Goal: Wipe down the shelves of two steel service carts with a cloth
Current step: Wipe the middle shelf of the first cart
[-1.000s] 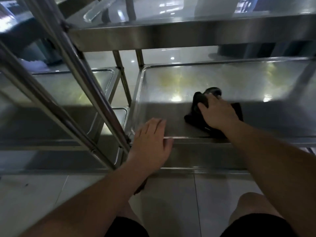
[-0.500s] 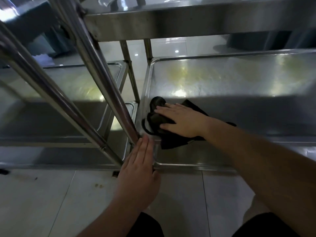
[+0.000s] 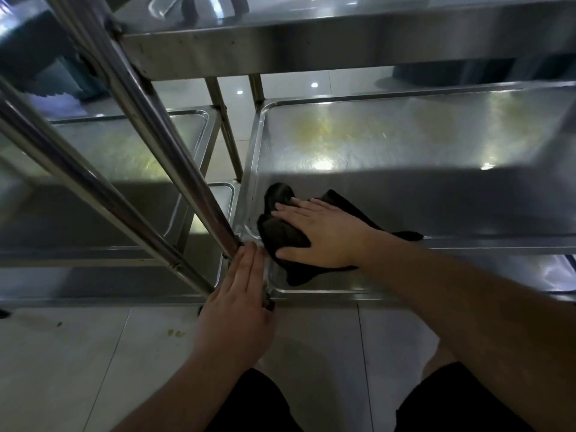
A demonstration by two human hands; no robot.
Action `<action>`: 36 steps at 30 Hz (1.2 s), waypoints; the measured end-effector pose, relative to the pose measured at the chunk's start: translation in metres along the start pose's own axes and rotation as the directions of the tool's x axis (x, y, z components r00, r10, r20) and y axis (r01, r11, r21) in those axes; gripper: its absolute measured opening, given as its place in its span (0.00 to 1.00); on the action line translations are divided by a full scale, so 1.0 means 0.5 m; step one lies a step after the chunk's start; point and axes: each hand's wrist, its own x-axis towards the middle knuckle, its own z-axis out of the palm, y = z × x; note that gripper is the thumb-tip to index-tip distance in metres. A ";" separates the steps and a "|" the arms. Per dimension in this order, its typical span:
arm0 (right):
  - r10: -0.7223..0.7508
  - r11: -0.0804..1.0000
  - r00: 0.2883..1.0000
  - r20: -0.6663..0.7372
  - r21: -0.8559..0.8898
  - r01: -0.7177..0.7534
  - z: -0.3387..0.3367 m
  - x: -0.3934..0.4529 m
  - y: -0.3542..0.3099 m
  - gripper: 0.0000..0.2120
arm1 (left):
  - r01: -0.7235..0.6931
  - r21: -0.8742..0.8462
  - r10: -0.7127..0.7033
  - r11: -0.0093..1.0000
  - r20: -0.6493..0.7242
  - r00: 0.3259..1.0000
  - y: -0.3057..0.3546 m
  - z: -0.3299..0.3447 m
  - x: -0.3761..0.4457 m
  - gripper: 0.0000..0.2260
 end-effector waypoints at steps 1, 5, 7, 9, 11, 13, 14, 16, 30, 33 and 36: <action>-0.001 1.000 1.000 0.008 -0.024 0.002 -0.004 -0.024 0.015 0.44 | 0.003 -0.003 -0.003 1.000 0.008 1.000 -0.001 0.001 0.001 0.49; 0.035 0.996 0.999 0.007 -0.082 -0.035 -0.005 -0.121 0.091 0.44 | 0.015 -0.026 -0.014 1.000 0.040 0.999 0.002 0.004 0.002 0.50; 0.088 0.993 0.996 0.007 -0.083 -0.087 -0.008 -0.165 0.125 0.43 | 0.002 -0.016 -0.001 1.000 0.062 0.998 0.007 -0.003 0.003 0.50; 0.144 0.986 0.989 0.030 -0.090 -0.141 -0.011 -0.190 0.141 0.42 | -0.018 -0.016 0.019 1.000 0.092 0.996 0.011 -0.018 0.005 0.48; 0.175 0.982 0.984 0.043 -0.081 -0.171 -0.009 -0.202 0.137 0.40 | -0.008 -0.007 0.010 1.000 0.172 0.985 0.012 -0.044 0.009 0.47; 0.200 0.980 0.979 0.037 -0.027 -0.199 -0.008 -0.217 0.122 0.37 | 0.012 0.029 -0.019 1.000 0.257 0.966 0.020 -0.075 0.015 0.49; 0.214 0.977 0.976 0.036 0.013 -0.215 -0.009 -0.229 0.112 0.35 | 0.017 0.052 -0.032 0.998 0.292 0.956 0.028 -0.087 0.019 0.49; 0.252 0.960 0.966 0.050 0.114 -0.256 -0.020 -0.254 0.097 0.32 | 0.007 0.101 -0.044 0.995 0.366 0.929 0.043 -0.114 0.034 0.49; 0.356 0.812 0.576 0.735 0.062 -0.581 -0.248 -0.581 -0.221 0.15 | -0.053 0.129 -0.078 0.990 0.826 0.558 0.247 -0.540 -0.085 0.29; 0.389 0.768 0.574 0.720 0.090 -0.634 -0.358 -0.656 -0.293 0.11 | -0.023 0.096 -0.068 0.995 0.837 0.543 0.283 -0.655 -0.127 0.28; 0.440 0.732 0.605 0.663 0.125 -0.669 -0.477 -0.698 -0.347 0.11 | 0.004 0.073 -0.062 0.997 0.812 0.580 0.307 -0.763 -0.143 0.28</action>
